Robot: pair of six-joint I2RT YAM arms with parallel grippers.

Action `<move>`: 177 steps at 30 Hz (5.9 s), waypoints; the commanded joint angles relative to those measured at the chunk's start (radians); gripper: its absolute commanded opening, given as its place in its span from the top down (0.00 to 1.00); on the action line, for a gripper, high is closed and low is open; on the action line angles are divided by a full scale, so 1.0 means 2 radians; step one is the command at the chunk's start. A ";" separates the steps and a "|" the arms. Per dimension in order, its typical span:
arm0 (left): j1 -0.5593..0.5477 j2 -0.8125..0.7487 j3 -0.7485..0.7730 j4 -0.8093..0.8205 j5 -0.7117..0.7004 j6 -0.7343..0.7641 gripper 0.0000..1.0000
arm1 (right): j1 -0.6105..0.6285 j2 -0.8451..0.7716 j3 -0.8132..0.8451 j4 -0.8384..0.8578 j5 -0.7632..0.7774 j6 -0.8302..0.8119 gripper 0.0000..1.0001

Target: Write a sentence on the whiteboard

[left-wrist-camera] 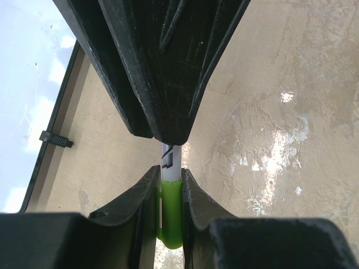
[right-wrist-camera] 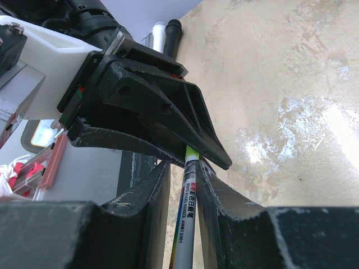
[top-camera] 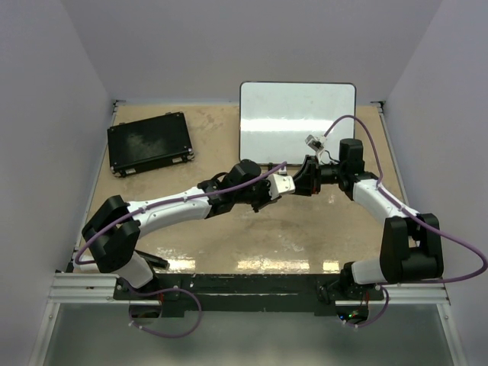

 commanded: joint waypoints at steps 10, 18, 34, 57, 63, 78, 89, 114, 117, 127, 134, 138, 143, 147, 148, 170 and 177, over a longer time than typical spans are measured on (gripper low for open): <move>0.007 -0.011 0.025 0.007 -0.003 0.012 1.00 | -0.001 0.014 0.021 -0.064 0.020 -0.071 0.69; 0.007 -0.008 0.023 0.006 0.002 0.012 1.00 | -0.001 0.027 0.044 -0.137 0.012 -0.123 0.67; 0.007 0.005 0.023 0.014 0.014 0.004 1.00 | -0.001 0.013 0.010 -0.015 -0.026 -0.003 0.64; 0.007 -0.005 0.020 0.013 0.004 0.007 1.00 | -0.005 0.005 0.016 -0.006 -0.014 -0.011 1.00; 0.007 -0.010 0.009 0.027 -0.004 0.014 1.00 | -0.008 -0.003 0.024 -0.039 -0.020 -0.033 1.00; 0.015 -0.106 -0.129 0.033 -0.047 0.027 1.00 | -0.077 -0.051 0.008 0.033 -0.064 0.042 1.00; 0.044 -0.302 -0.252 0.025 -0.277 -0.291 1.00 | -0.095 -0.084 0.061 -0.170 0.115 -0.158 1.00; 0.229 -0.150 -0.272 0.046 -0.292 -0.396 0.81 | -0.121 -0.179 0.039 -0.141 0.111 -0.139 1.00; 0.235 -0.126 -0.271 0.053 -0.302 -0.396 0.76 | -0.122 -0.181 0.038 -0.141 0.108 -0.138 1.00; 0.245 -0.082 -0.255 0.038 -0.322 -0.410 0.50 | -0.127 -0.184 0.039 -0.144 0.098 -0.139 1.00; 0.246 -0.099 -0.245 0.024 -0.322 -0.406 0.46 | -0.128 -0.181 0.040 -0.148 0.098 -0.143 1.00; 0.246 -0.155 -0.224 -0.023 -0.320 -0.395 0.39 | -0.128 -0.179 0.039 -0.150 0.097 -0.148 1.00; 0.245 -0.230 -0.185 -0.066 -0.273 -0.371 0.28 | -0.128 -0.174 0.041 -0.161 0.091 -0.161 1.00; 0.244 -0.313 -0.194 -0.020 -0.082 -0.337 0.02 | -0.128 -0.170 0.041 -0.171 0.080 -0.177 1.00; 0.243 -0.321 -0.202 0.002 -0.035 -0.322 0.02 | -0.128 -0.170 0.041 -0.173 0.078 -0.178 1.00; -0.048 -0.090 -0.106 0.306 -0.062 0.159 0.07 | -0.128 -0.250 -0.071 0.070 -0.010 0.037 1.00; -0.074 -0.031 -0.063 0.309 -0.088 0.172 0.20 | -0.128 -0.229 -0.067 0.063 0.000 0.036 1.00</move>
